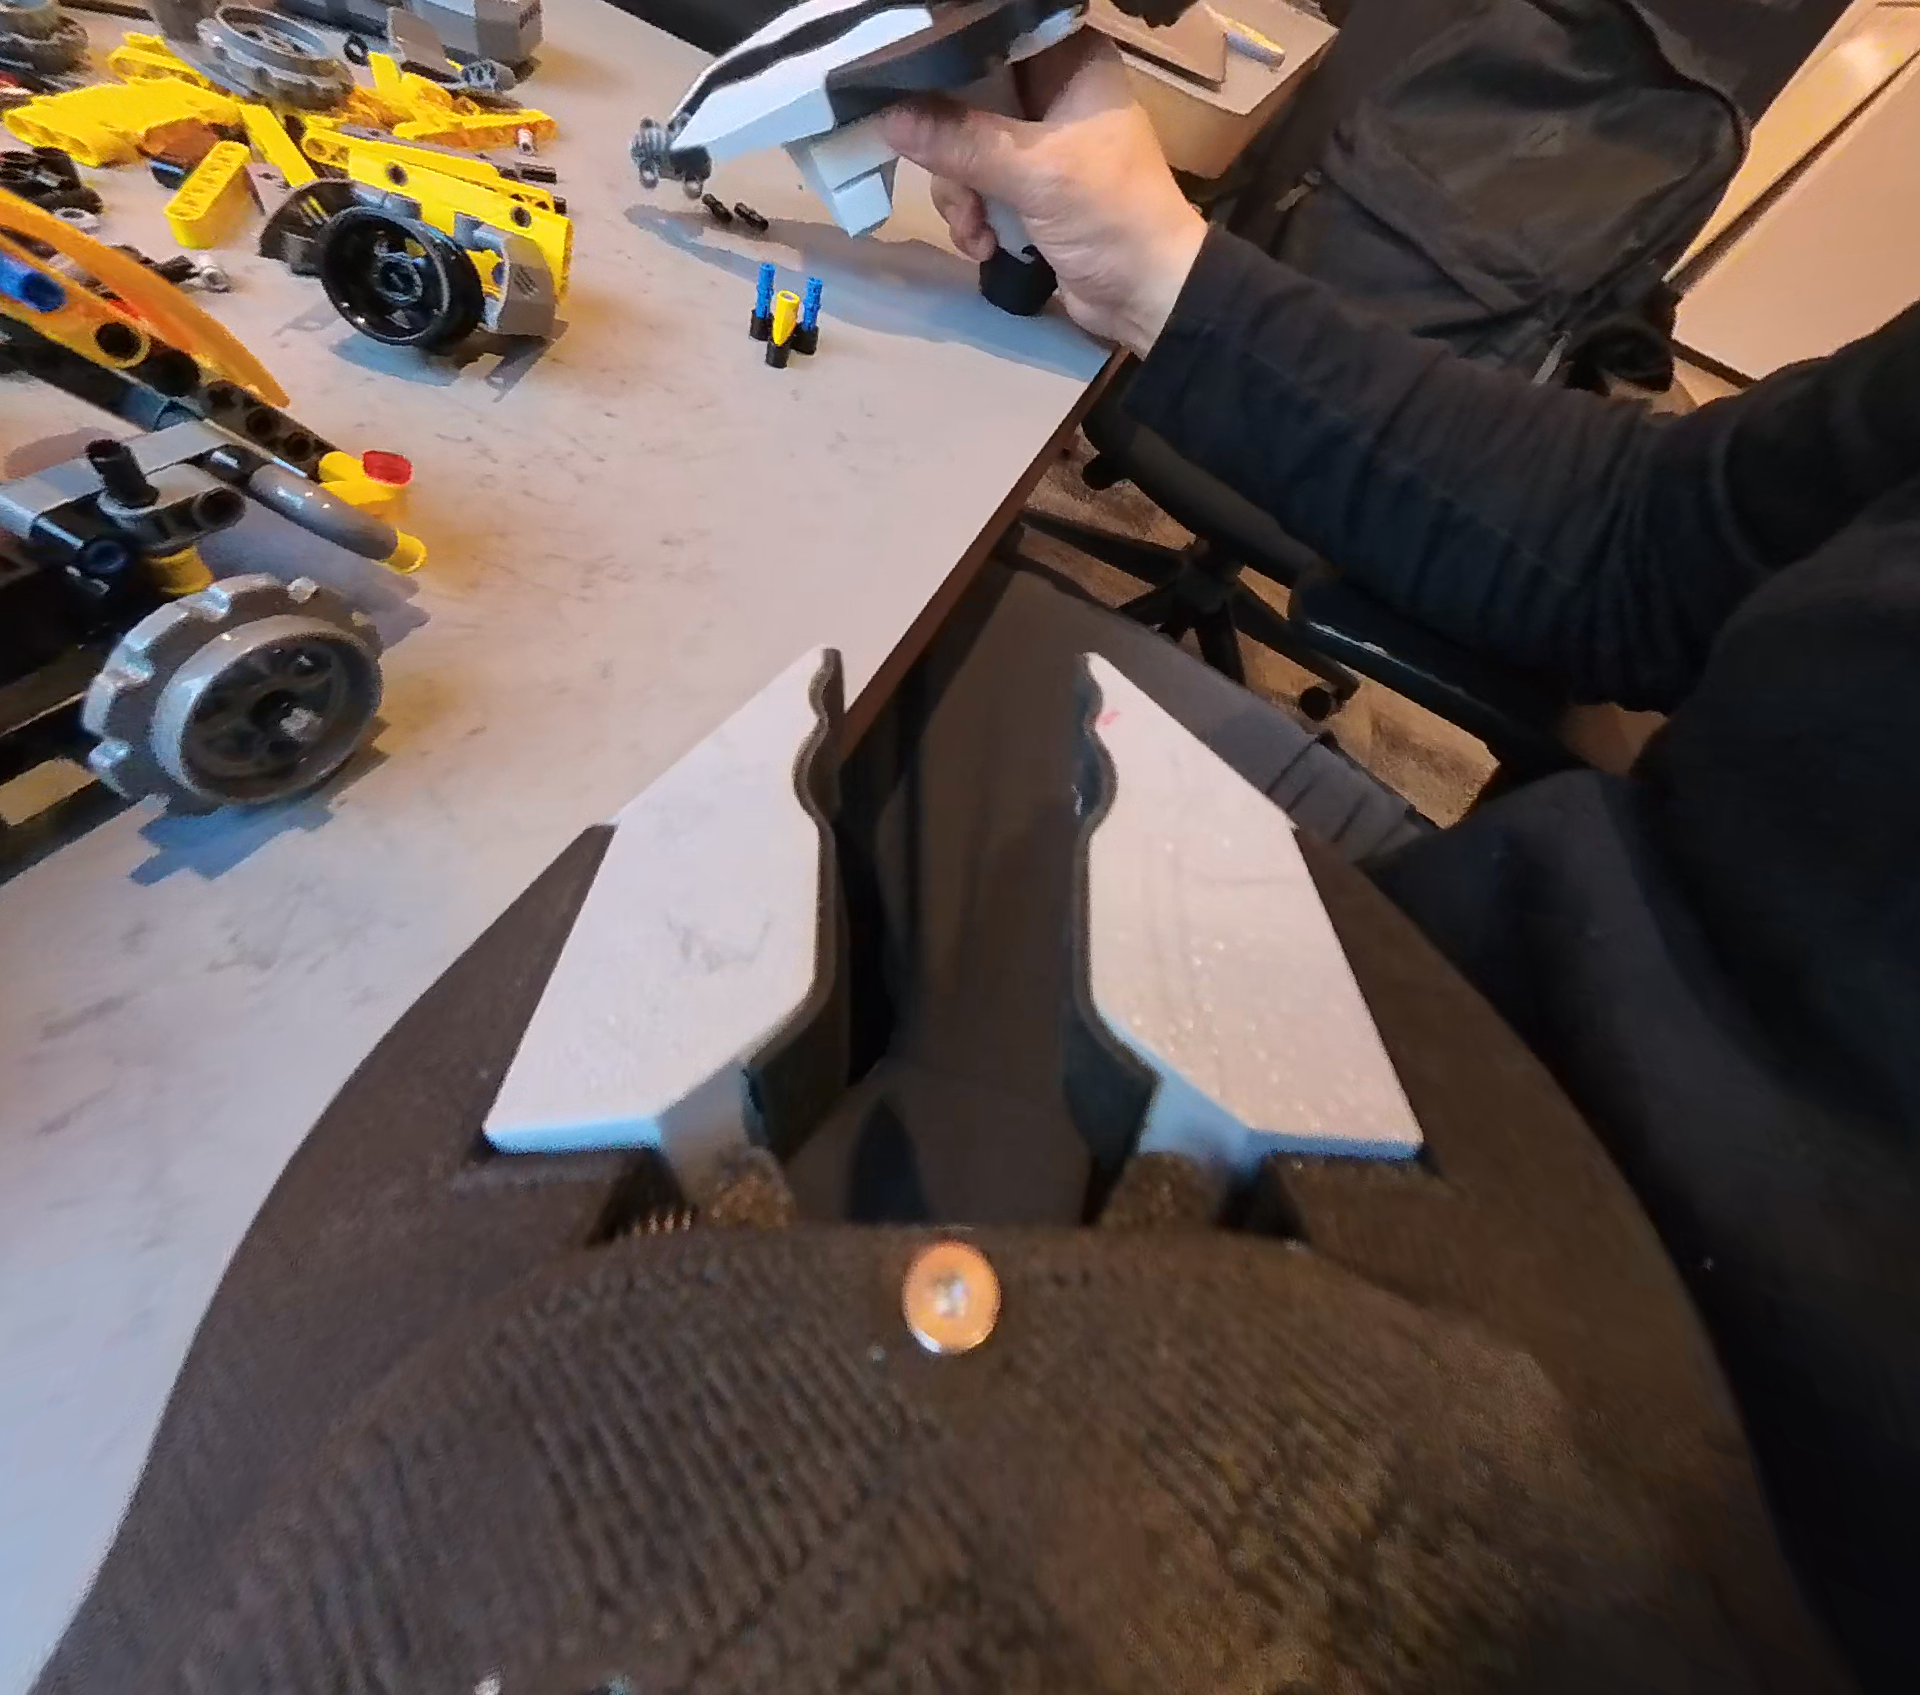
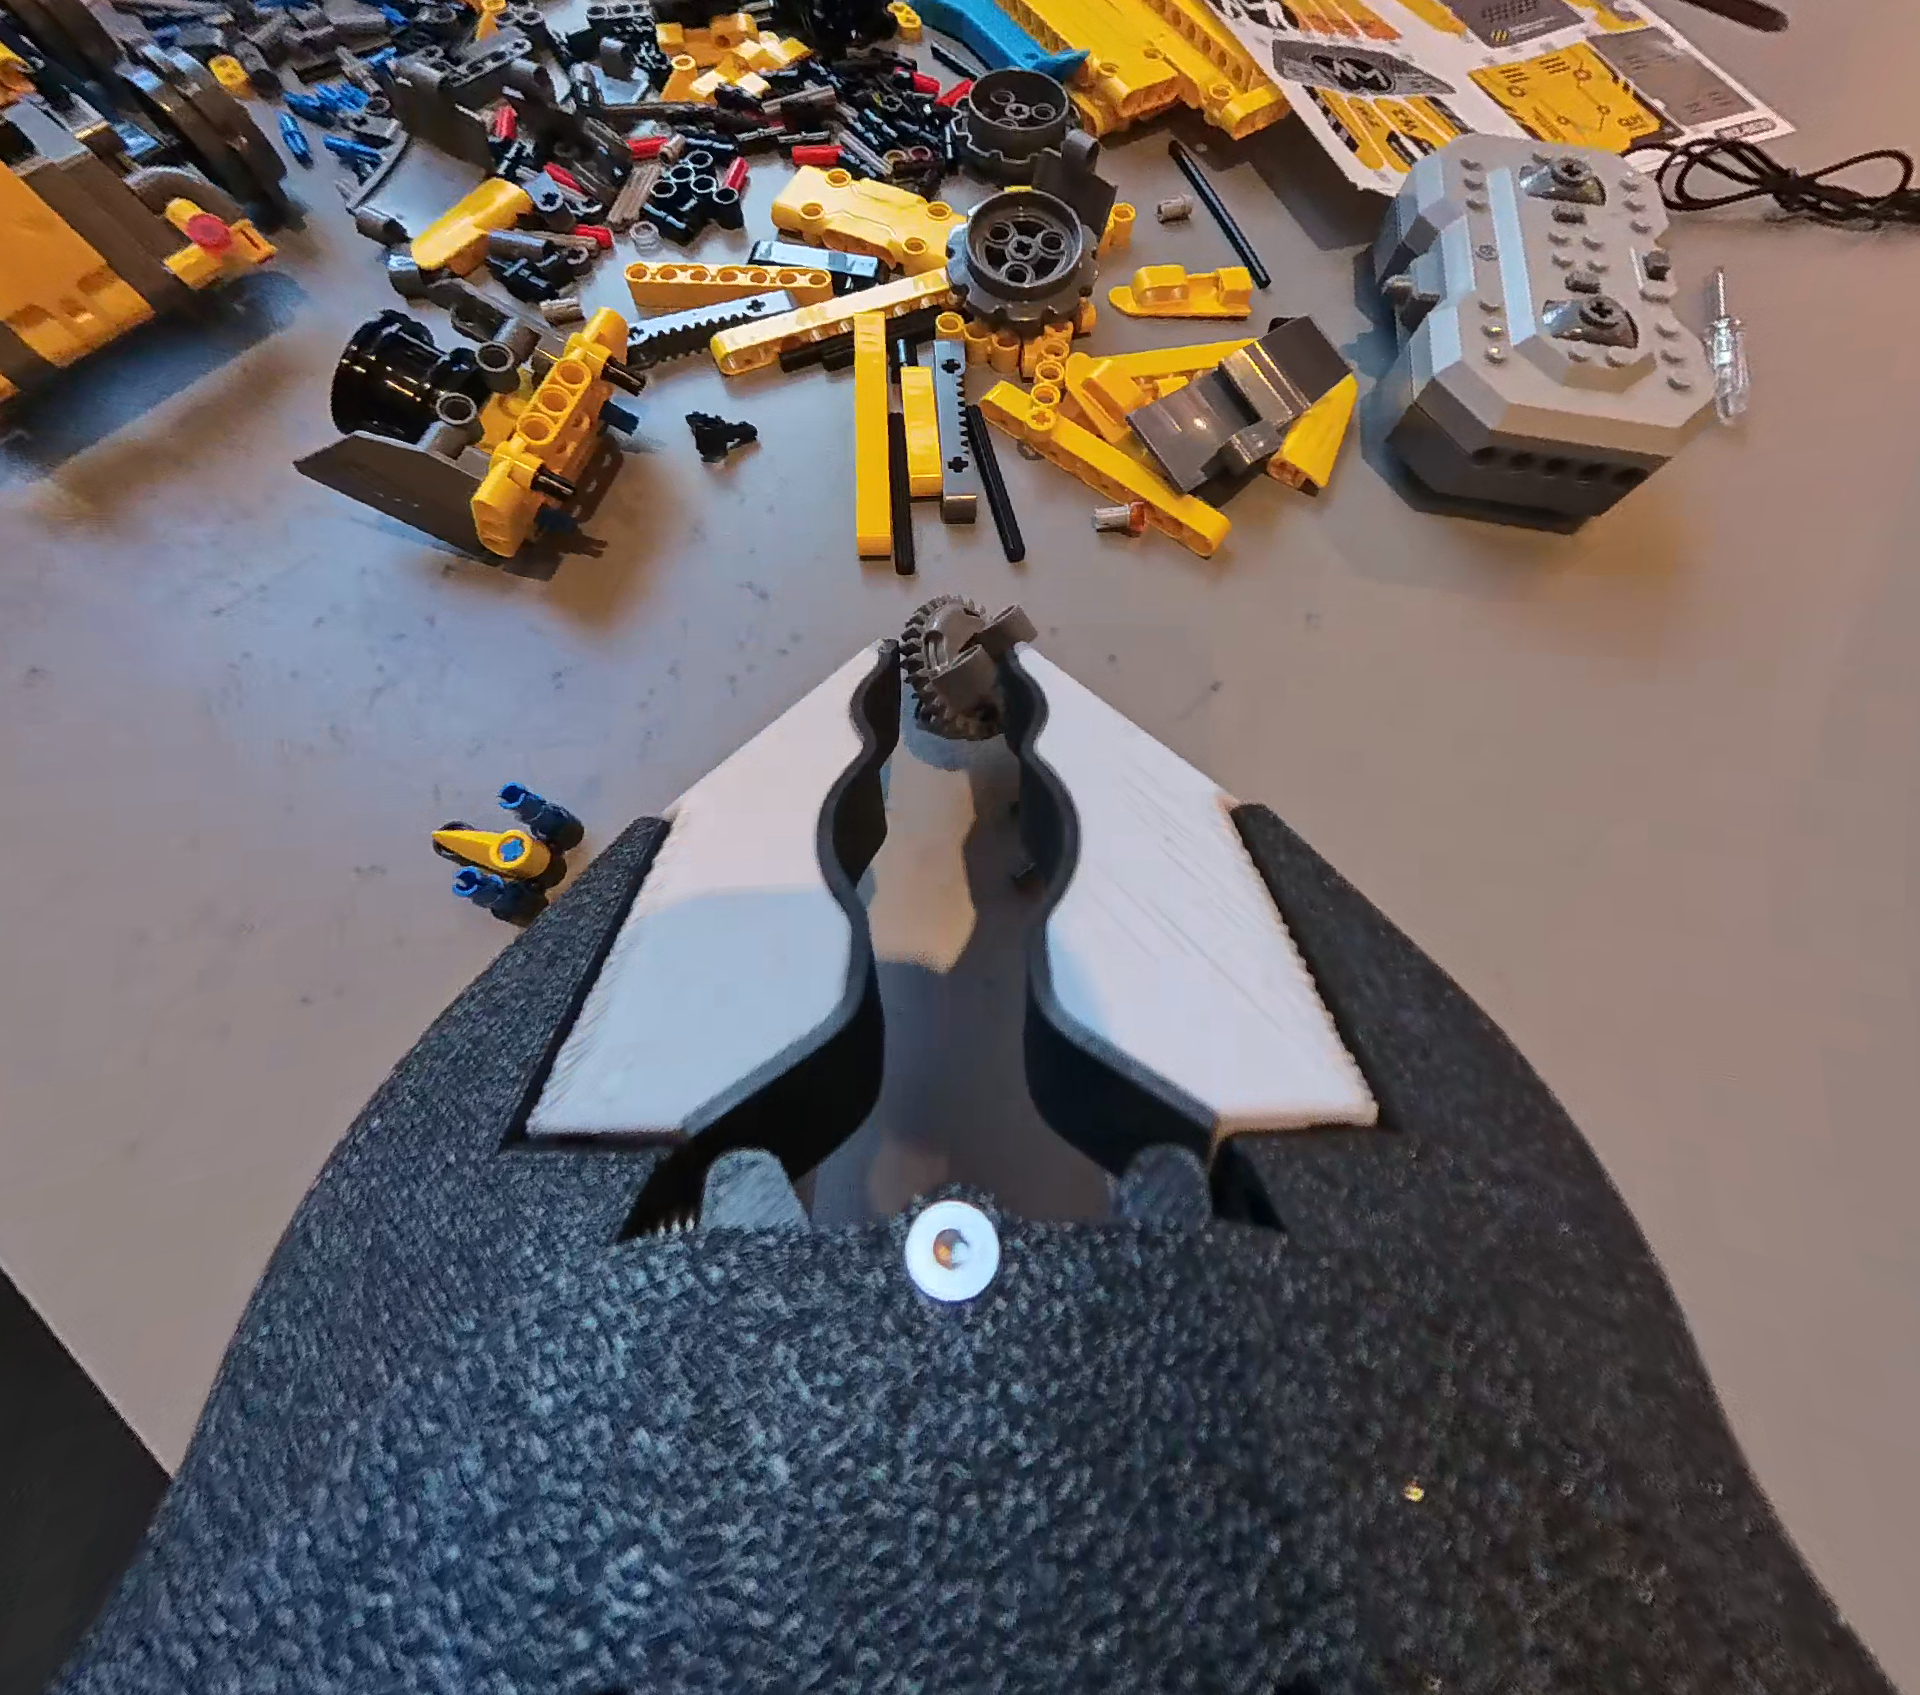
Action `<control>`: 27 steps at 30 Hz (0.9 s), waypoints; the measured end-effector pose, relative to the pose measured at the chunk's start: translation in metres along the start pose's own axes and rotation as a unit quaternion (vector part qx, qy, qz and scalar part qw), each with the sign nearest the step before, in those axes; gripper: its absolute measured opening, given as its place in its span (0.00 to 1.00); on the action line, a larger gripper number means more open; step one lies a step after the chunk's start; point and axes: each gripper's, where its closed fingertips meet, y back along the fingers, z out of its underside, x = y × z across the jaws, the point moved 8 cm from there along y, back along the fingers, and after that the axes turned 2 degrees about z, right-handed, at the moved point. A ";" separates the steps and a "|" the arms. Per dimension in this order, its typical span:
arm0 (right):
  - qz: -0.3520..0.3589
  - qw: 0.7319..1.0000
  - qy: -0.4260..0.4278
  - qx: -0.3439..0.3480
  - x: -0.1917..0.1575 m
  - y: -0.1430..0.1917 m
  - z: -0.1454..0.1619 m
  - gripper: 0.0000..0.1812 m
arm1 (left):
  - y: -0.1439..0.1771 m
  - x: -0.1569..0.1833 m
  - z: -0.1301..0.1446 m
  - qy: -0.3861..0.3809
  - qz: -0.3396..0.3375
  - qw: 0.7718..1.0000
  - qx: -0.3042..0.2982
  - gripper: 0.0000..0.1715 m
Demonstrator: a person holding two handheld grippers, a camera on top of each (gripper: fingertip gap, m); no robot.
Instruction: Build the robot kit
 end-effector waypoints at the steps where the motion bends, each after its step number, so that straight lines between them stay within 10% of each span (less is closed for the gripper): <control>1: -0.001 1.000 0.000 0.002 0.000 0.000 0.000 0.10 | 0.001 0.000 0.000 0.002 -0.002 1.000 0.001 0.24; 11: -0.027 0.996 0.029 0.075 -0.021 0.020 -0.009 0.10 | 0.001 0.002 0.001 -0.001 -0.006 1.000 -0.002 0.24; 27: -0.099 0.965 0.242 0.028 -0.149 0.032 -0.011 0.10 | -0.002 0.005 0.003 -0.008 -0.010 1.000 -0.010 0.23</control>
